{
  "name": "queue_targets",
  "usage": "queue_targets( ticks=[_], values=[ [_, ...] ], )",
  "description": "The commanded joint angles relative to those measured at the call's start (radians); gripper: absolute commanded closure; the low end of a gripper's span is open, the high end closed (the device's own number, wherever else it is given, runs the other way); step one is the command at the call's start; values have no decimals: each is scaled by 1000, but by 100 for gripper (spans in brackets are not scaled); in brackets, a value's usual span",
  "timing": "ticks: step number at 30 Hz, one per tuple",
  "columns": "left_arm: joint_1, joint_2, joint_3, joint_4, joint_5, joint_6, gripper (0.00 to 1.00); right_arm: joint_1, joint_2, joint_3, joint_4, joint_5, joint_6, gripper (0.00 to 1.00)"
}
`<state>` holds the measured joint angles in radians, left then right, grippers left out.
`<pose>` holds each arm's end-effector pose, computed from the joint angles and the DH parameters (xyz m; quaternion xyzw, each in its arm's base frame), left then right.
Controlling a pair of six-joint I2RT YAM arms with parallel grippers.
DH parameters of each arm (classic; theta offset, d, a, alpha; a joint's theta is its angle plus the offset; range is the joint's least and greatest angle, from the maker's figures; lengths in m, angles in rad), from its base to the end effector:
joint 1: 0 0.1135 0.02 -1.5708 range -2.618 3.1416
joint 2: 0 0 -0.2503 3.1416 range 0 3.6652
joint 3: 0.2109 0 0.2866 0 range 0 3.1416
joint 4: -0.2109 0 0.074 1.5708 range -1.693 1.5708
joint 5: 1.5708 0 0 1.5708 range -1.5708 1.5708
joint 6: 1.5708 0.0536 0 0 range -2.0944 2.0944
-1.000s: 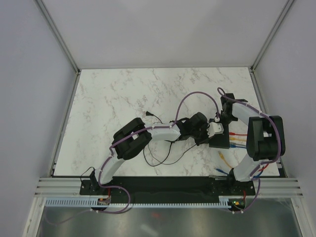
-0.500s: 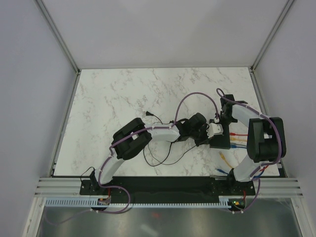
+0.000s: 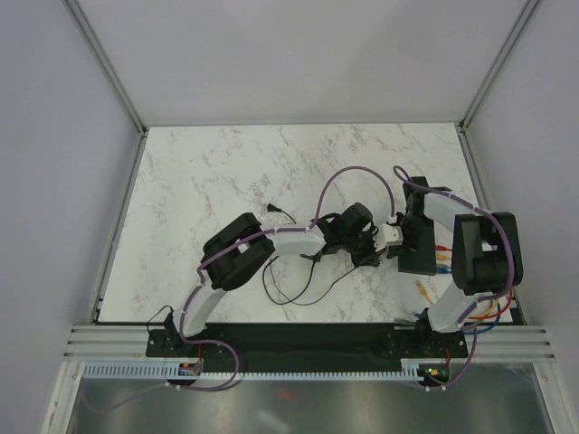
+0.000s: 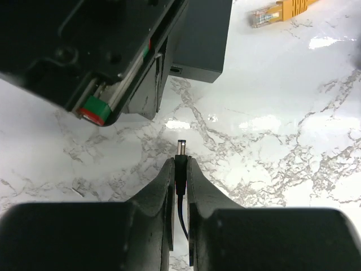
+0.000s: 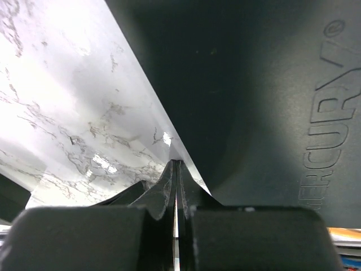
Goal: Pull the plug from the switch port
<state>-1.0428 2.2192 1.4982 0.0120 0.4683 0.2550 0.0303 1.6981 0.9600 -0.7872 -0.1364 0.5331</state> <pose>0.2379 -0.4560 0.0937 0.6113 0.6456 -0.3506 0.2943 0.3049 0.0165 0.0906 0.2466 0.9664 0.0717 0.0029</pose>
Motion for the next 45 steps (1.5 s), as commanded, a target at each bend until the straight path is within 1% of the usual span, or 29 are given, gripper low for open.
queue_targets(
  ticks=[1,3,5,12,17,21,23,24,26,27,28,29,32,35,37,41,42,43,44,45],
  values=[
    [4,-33,8,-78,39,27,98,-7,31,-29,-26,147,-45,100],
    [4,-39,7,-79,46,23,98,-6,31,-29,-18,138,-42,100],
    [4,-50,-1,-78,44,18,98,-7,20,-23,-11,97,-38,100],
    [18,-131,-64,-93,10,-5,98,-6,-17,26,-15,23,-16,100],
    [72,-193,-59,-139,-34,-117,98,-7,-55,55,-41,-8,-27,100],
    [137,-233,-66,-152,-97,-233,98,-7,-110,68,-76,4,-51,100],
    [158,-237,-56,-190,-140,-273,98,-6,-139,65,-89,-3,-55,100],
    [171,-236,-40,-211,-192,-292,98,-6,-170,60,-92,-9,-53,100],
    [182,-222,-13,-280,-250,-304,98,-6,-198,52,-96,-35,-54,99],
    [193,-201,22,-305,-294,-310,98,-6,-221,49,-96,-45,-55,99],
    [197,-187,43,-329,-310,-315,98,-4,-233,43,-98,-54,-55,98],
    [202,-172,89,-374,-321,-318,98,-3,-242,42,-102,-60,-53,98],
    [211,-124,147,-405,-318,-319,98,10,-278,33,-106,-75,-47,98],
    [214,-93,177,-408,-341,-326,98,28,-301,26,-106,-85,-41,97],
    [231,-66,192,-423,-350,-355,98,34,-310,26,-106,-95,-41,97],
    [260,-43,237,-480,-347,-387,98,37,-324,23,-113,-111,-50,96],
    [268,-43,238,-487,-364,-393,96,39,-324,19,-115,-115,-51,96],
    [273,-43,240,-492,-365,-393,91,39,-324,14,-113,-118,-53,96],
    [277,-39,253,-495,-367,-393,81,37,-325,13,-115,-124,-56,95],
    [280,-38,261,-503,-361,-384,81,39,-324,10,-113,-126,-58,95]
  ],
)
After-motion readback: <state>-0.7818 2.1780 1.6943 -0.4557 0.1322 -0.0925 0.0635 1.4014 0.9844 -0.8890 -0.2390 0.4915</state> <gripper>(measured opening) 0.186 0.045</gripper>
